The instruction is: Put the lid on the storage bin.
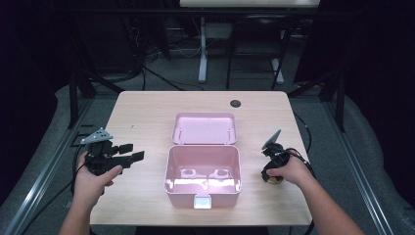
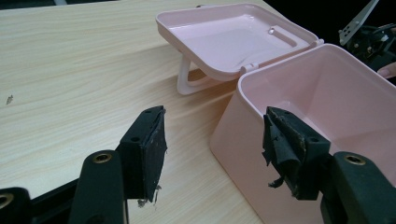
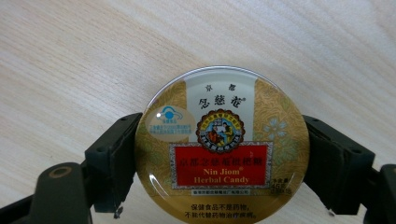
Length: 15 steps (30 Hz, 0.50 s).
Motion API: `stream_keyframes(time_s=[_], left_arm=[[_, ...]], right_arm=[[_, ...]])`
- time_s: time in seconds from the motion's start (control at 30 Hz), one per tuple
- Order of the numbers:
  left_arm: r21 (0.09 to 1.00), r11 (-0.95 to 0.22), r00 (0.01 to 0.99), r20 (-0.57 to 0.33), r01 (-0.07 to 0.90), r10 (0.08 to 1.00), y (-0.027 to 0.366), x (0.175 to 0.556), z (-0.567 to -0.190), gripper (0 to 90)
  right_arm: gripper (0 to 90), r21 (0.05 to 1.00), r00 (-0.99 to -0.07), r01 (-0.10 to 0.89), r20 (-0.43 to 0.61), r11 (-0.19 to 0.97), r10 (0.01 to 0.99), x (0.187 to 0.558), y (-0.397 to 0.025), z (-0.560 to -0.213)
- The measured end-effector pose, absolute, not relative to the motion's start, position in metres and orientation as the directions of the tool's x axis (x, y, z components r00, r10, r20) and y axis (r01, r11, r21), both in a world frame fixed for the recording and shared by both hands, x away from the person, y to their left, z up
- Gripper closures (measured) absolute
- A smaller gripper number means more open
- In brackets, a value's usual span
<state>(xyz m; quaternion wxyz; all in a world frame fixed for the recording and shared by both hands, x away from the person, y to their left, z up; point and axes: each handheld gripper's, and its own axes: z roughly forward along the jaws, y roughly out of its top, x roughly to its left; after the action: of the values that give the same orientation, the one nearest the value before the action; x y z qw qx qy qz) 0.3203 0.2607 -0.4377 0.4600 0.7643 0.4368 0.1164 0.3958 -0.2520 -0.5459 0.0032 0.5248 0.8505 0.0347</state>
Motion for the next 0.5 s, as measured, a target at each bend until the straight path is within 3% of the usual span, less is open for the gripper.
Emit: stream_keyframes(time_s=[0.5], left_arm=[[0.806, -0.196, 0.596, -0.225, 0.558, 0.771, 0.26, 0.32, -0.438, 39.4]], right_arm=[[19.6, 0.068, -0.476, 0.878, 0.012, 0.474, 0.879, 0.394, -0.247, -0.527]])
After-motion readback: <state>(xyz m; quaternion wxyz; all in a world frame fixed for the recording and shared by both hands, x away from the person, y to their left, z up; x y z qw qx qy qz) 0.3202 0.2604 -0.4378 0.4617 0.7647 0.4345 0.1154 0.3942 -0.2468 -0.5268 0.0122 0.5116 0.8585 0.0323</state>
